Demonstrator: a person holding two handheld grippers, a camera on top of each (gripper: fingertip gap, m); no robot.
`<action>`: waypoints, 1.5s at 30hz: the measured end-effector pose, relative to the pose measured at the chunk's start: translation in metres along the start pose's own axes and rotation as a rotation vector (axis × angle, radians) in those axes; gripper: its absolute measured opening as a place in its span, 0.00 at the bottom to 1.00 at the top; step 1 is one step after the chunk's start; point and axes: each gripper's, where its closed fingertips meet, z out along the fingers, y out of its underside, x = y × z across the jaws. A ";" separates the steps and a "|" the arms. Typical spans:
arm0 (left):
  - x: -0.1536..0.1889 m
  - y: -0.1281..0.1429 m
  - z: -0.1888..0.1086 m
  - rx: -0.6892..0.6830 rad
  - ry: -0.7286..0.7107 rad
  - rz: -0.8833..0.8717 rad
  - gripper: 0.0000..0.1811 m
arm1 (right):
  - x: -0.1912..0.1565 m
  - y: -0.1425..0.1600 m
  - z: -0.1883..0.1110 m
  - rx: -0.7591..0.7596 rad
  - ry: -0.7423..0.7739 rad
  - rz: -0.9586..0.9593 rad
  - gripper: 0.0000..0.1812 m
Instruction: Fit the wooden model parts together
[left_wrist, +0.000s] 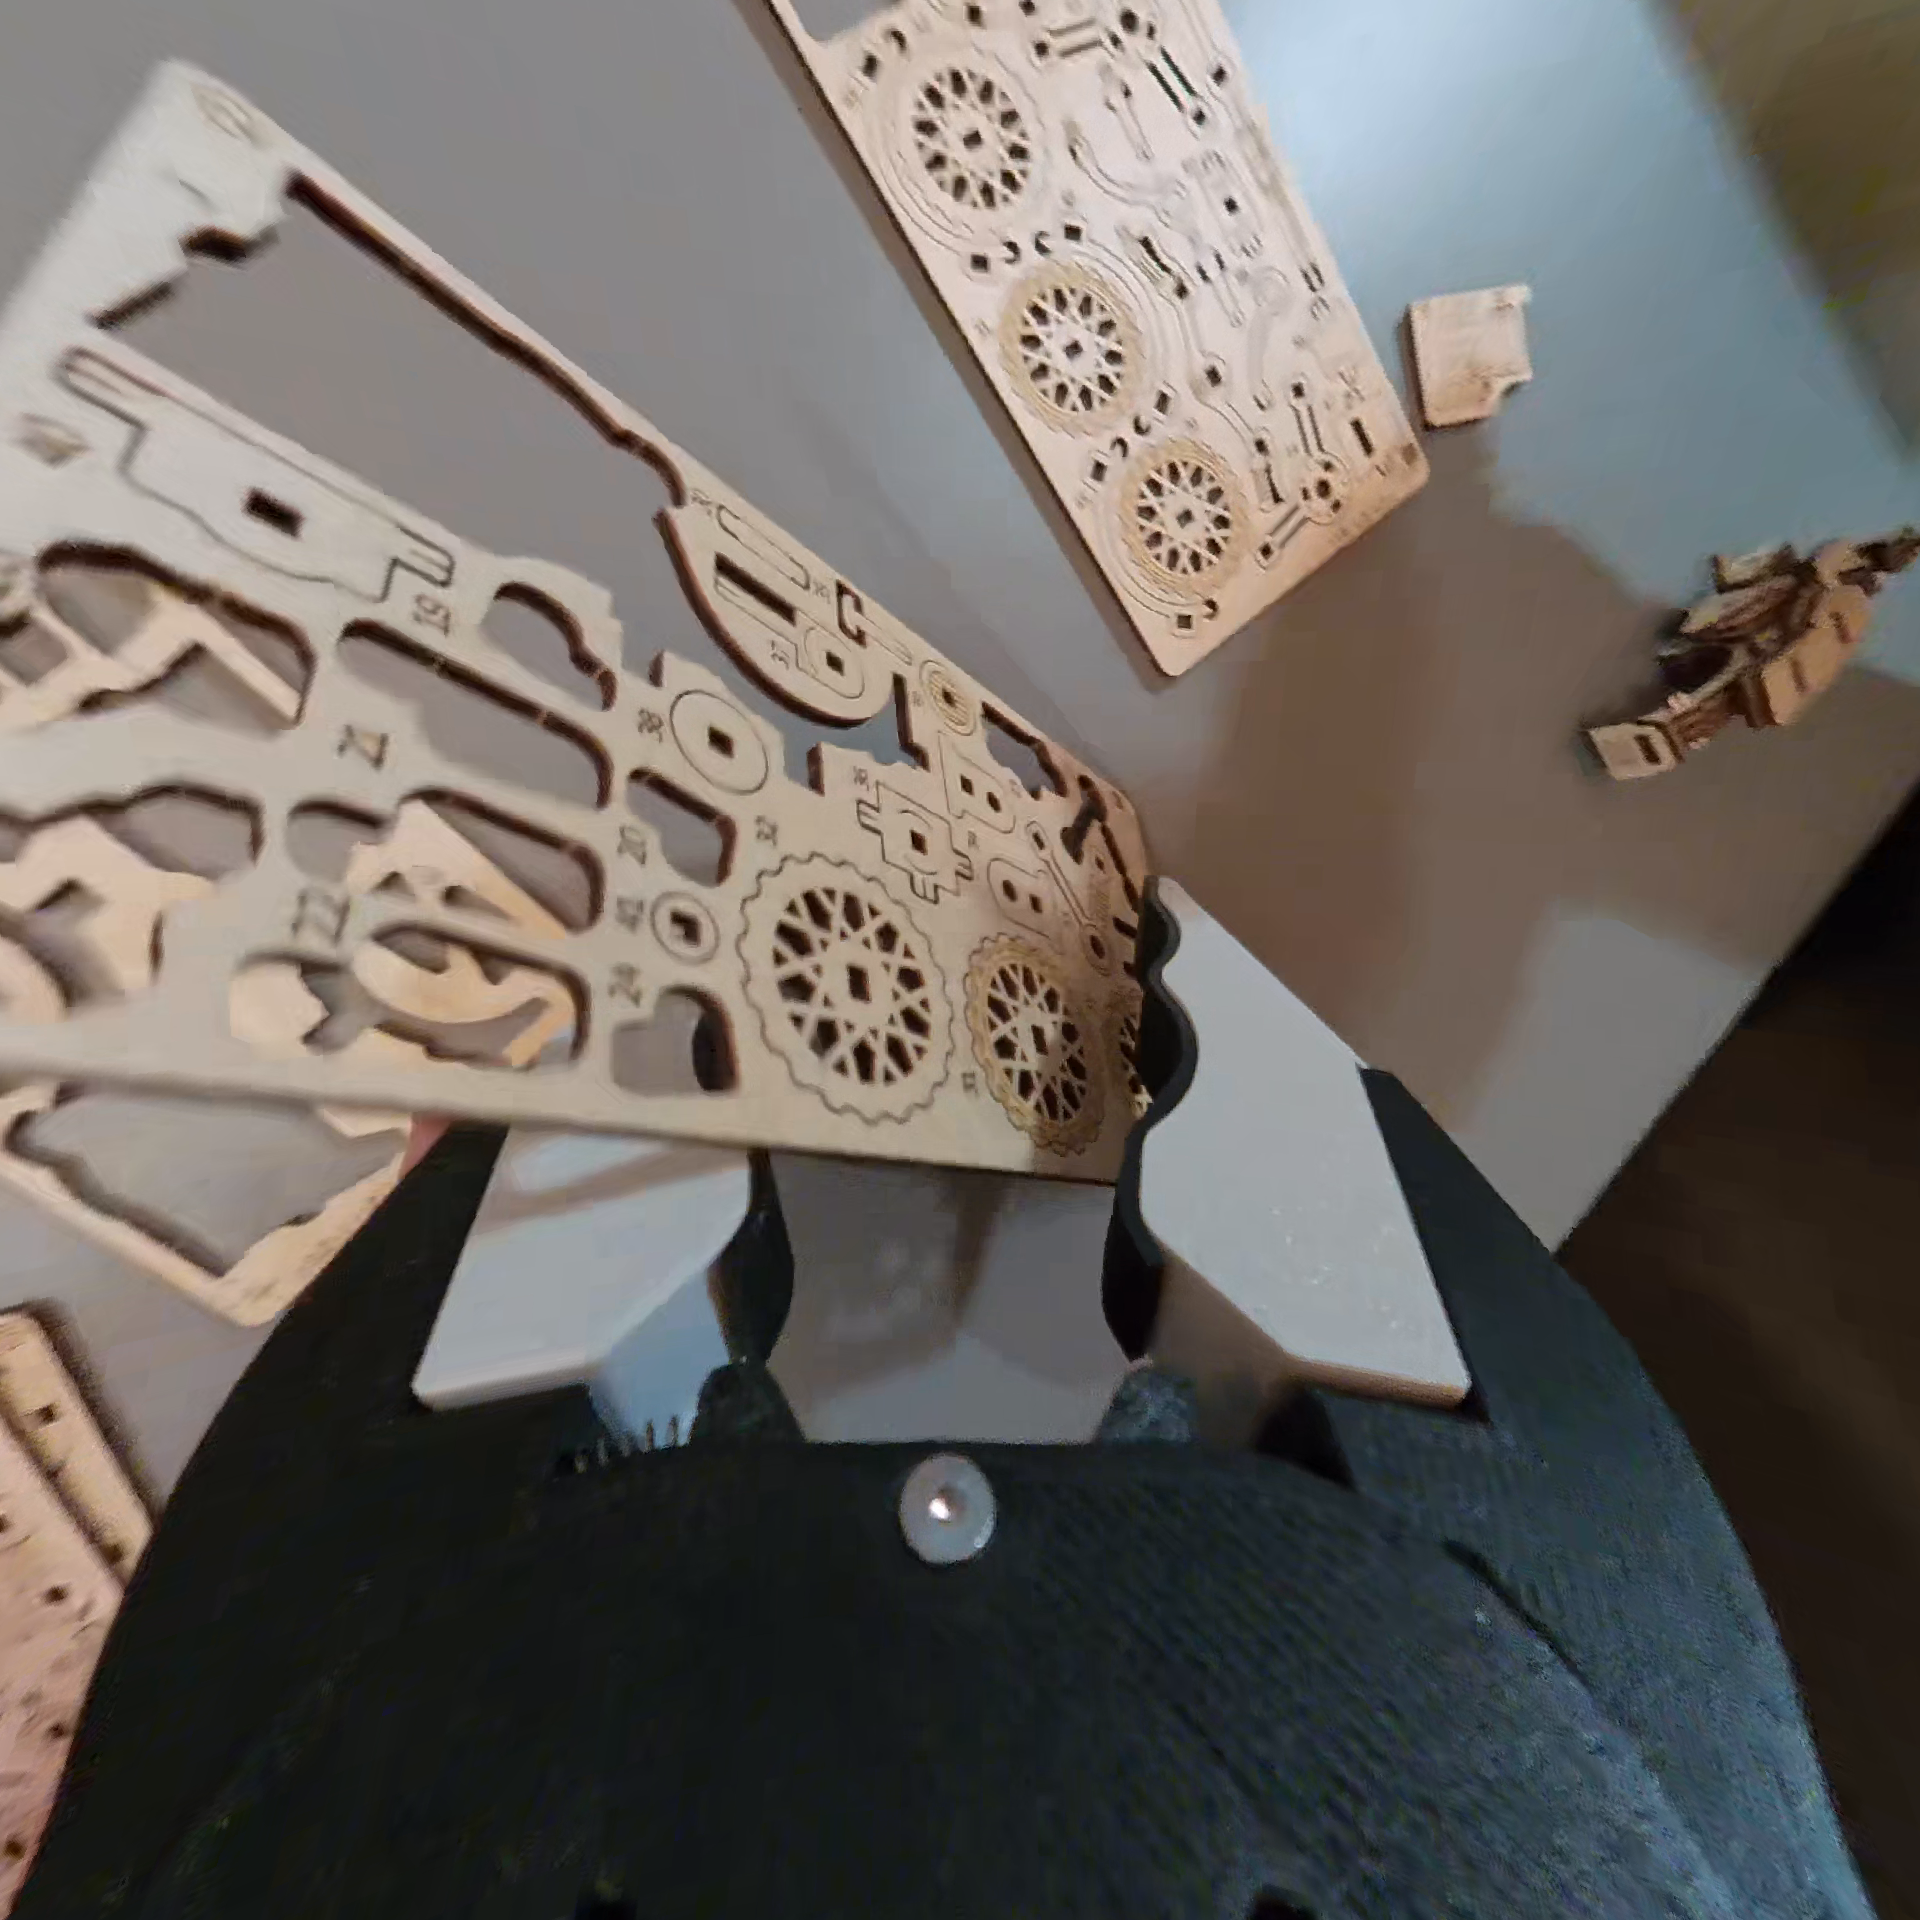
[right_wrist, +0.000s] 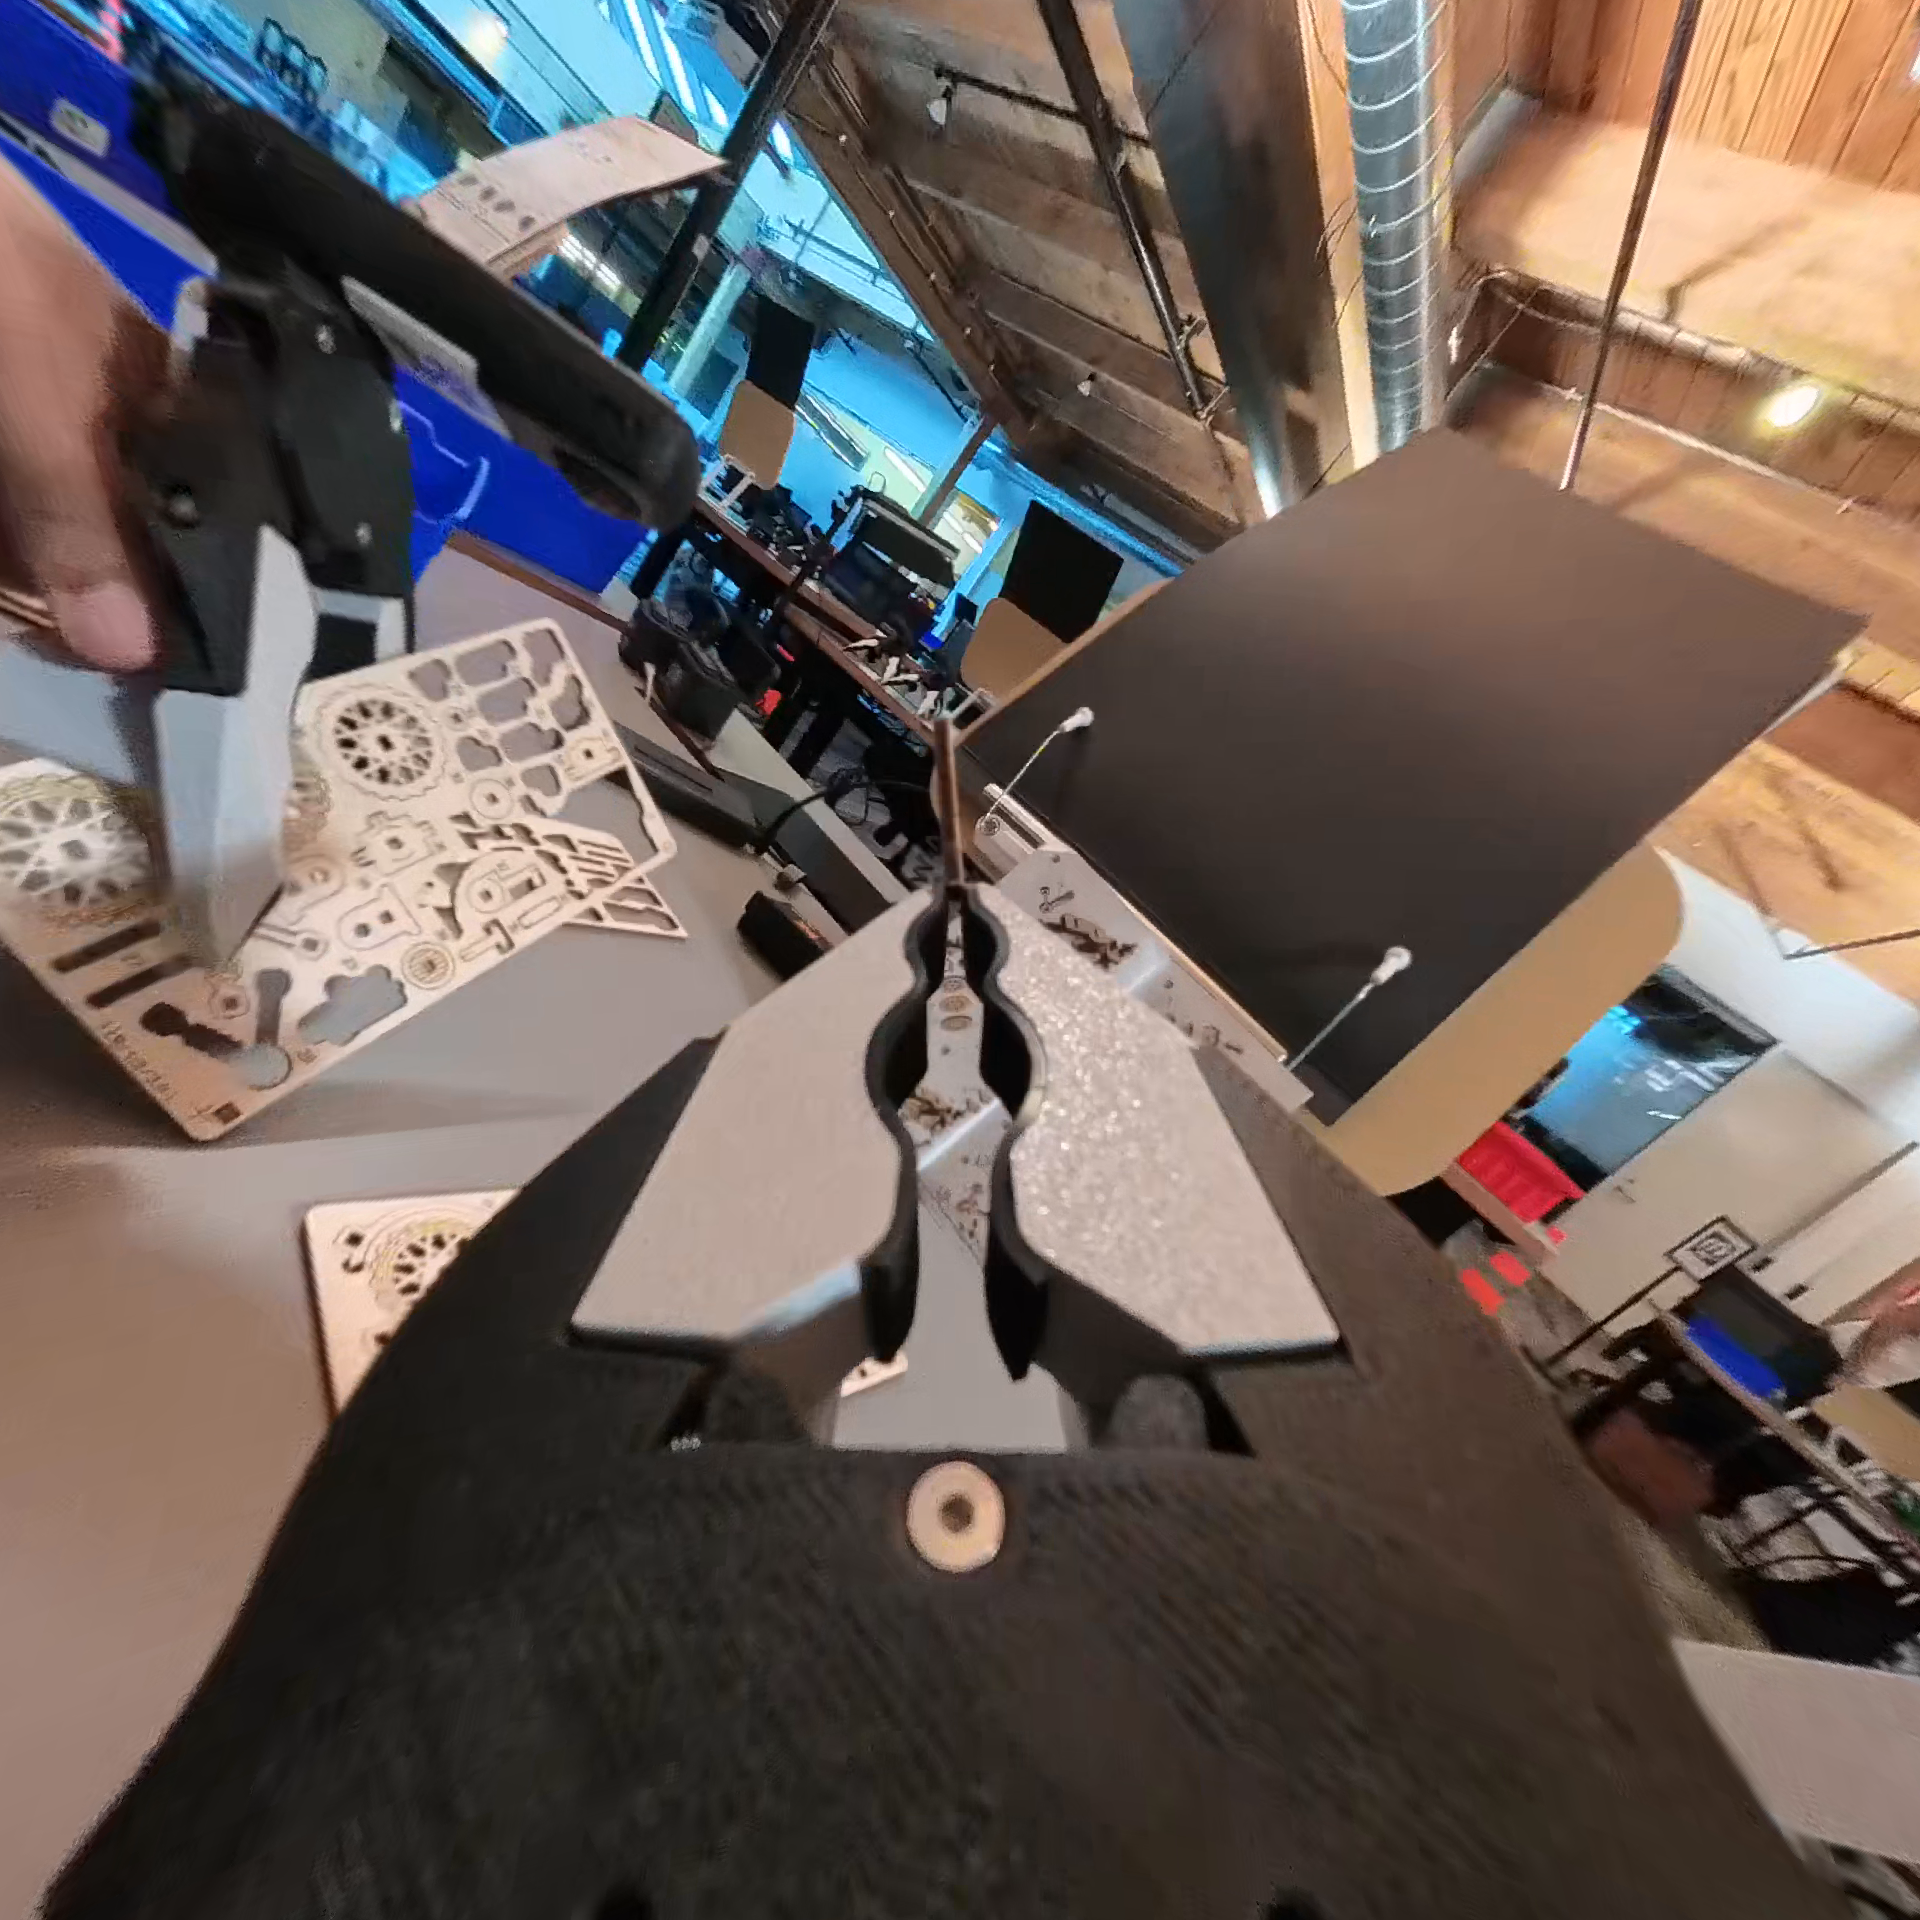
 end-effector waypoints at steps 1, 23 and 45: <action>-0.003 -0.001 -0.001 0.004 -0.031 0.009 0.41 | -0.004 0.000 -0.004 -0.005 0.002 -0.013 0.00; 0.042 -0.028 -0.038 0.833 -0.086 -0.292 0.47 | 0.024 0.020 -0.113 -0.167 0.127 0.218 0.00; 0.041 -0.045 -0.045 0.975 0.033 -0.237 0.45 | 0.018 0.016 -0.088 -0.021 0.023 0.485 0.00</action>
